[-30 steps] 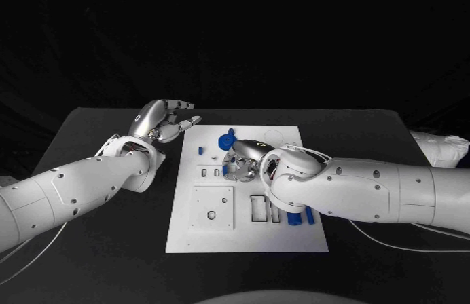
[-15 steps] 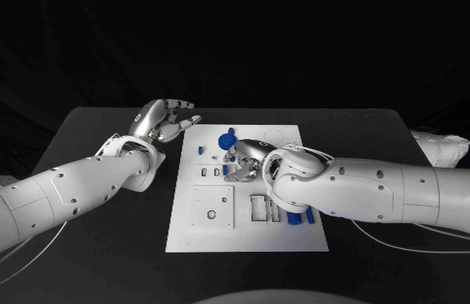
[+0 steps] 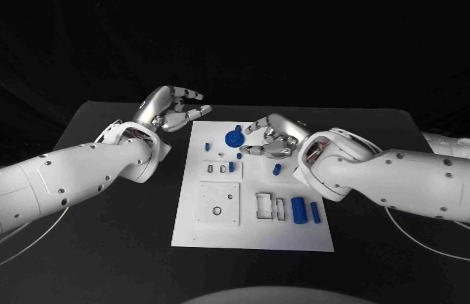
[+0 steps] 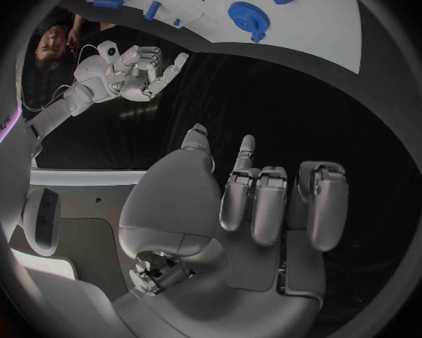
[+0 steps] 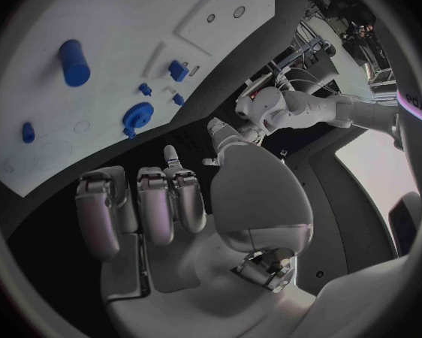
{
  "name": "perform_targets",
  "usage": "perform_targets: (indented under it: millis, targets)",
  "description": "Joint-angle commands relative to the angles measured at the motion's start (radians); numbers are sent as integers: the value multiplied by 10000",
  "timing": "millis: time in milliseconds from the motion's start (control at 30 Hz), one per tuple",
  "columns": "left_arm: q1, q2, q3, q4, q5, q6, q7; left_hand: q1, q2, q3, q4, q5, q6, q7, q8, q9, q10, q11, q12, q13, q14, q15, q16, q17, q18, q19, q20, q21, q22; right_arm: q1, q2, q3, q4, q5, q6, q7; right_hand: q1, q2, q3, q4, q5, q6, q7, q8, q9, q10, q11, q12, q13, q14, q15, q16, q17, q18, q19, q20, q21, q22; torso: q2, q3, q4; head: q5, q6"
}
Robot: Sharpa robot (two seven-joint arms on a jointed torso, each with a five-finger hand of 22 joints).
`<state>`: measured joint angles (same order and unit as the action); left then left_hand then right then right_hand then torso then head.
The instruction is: Assemble the parts on the task board
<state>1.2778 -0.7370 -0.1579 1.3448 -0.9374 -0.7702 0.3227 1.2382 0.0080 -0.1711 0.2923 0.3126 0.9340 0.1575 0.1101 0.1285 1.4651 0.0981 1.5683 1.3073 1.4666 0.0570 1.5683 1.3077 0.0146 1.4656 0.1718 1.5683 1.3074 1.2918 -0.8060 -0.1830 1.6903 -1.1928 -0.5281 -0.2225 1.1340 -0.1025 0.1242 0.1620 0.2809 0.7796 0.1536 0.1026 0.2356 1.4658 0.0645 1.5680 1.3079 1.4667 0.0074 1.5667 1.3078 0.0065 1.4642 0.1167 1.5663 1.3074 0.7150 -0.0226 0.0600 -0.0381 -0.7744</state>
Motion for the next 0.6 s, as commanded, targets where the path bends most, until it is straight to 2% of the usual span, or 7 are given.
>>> perform_targets:
  millis: [33, 133, 167, 200, 267, 400, 600]
  targets:
    - [304, -209, 10, 602, -122, 1470, -1712, -280, -102, -10, 25, 46, 346, -185, 659, 428, 1057, -180, 25, 2635, 1042, -141, 25, 2631, -146, 1052, -64, 24, 2634, 165, -519, -6, 267, 2064, -590, 1473, -26, 118, 24, 49, -39, 185, 21, 134, 53, 1050, 120, 28, 2629, 1041, 110, 41, 2630, -65, 1066, 89, 45, 2634, -12, -6, 1, 211, -34]
    - [620, -405, 8, 1157, -422, 2296, -2890, -516, -461, 212, 1, 86, 534, -425, 1676, 1282, 1057, -406, 25, 2635, 1042, -338, 25, 2631, -146, 1052, -233, 24, 2634, 266, -1068, -16, 424, 3289, -345, 1780, -254, 325, -67, 242, 178, 272, 88, 245, 103, 1050, 243, 28, 2629, 1041, 220, 41, 2630, -65, 1066, 173, 45, 2634, -6, -10, 41, 298, -56]
    - [695, -452, 8, 1292, -533, 2506, -3196, -877, -824, 778, 23, 143, -700, -614, 2919, 2774, 1057, -540, 25, 2635, 1042, -610, 25, 2631, -146, 1052, -498, 24, 2634, 281, -1197, -21, 456, 3622, -253, 1826, -280, 362, -89, 268, 242, 270, 104, 261, 110, 1050, 264, 28, 2629, 1041, 241, 41, 2630, -65, 1066, 193, 45, 2634, -1, -8, 43, 318, -55]
    - [777, -512, 8, 1454, -687, 2749, -3551, -1137, -1059, 1145, 44, 133, -1346, -685, 4144, 4093, 1057, -658, 25, 2635, 1042, -733, 25, 2631, -146, 1052, -675, 24, 2634, 295, -1345, -28, 490, 4041, -130, 1875, -314, 405, -116, 302, 304, 261, 125, 275, 116, 1050, 289, 28, 2629, 1041, 264, 41, 2630, -65, 1066, 215, 45, 2634, 10, 3, 35, 402, -27]
    - [920, -632, 6, 1792, -1090, 3245, -4306, -1126, -1046, 929, 24, 146, -1304, -737, 5136, 5103, 1057, -688, 25, 2635, 1042, -688, 25, 2631, -146, 1052, -614, 24, 2634, 317, -1657, -43, 578, 4859, 59, 1886, -350, 518, -165, 358, 415, 243, 172, 315, 132, 1050, 343, 28, 2629, 1041, 315, 41, 2630, -65, 1066, 266, 45, 2634, 28, 47, 19, 558, -30]
    - [1068, -663, 2, 2148, -1650, 4273, -5520, -1279, -1319, 730, 57, 232, -1054, -915, 5956, 6020, 1057, -877, 25, 2635, 1042, -802, 25, 2631, -146, 1052, -675, 24, 2634, 333, -2079, -64, 700, 5440, 214, 1891, -291, 550, -193, 331, 394, 275, 203, 368, 152, 1050, 379, 28, 2629, 1041, 350, 41, 2630, -65, 1066, 299, 45, 2634, 37, 104, 32, 668, -20]
    - [1149, -417, -6, 2340, -1947, 5880, -6910, -1621, -1474, 603, 71, 309, -708, -1095, 6040, 6311, 1057, -1044, 25, 2635, 1042, -949, 25, 2631, -146, 1052, -780, 24, 2634, 334, -2428, -85, 790, 5684, 332, 1866, -308, 632, -253, 374, 493, 307, 223, 434, 175, 1050, 404, 28, 2629, 1041, 380, 41, 2630, -65, 1066, 338, 45, 2634, 52, 122, -15, 695, -9]
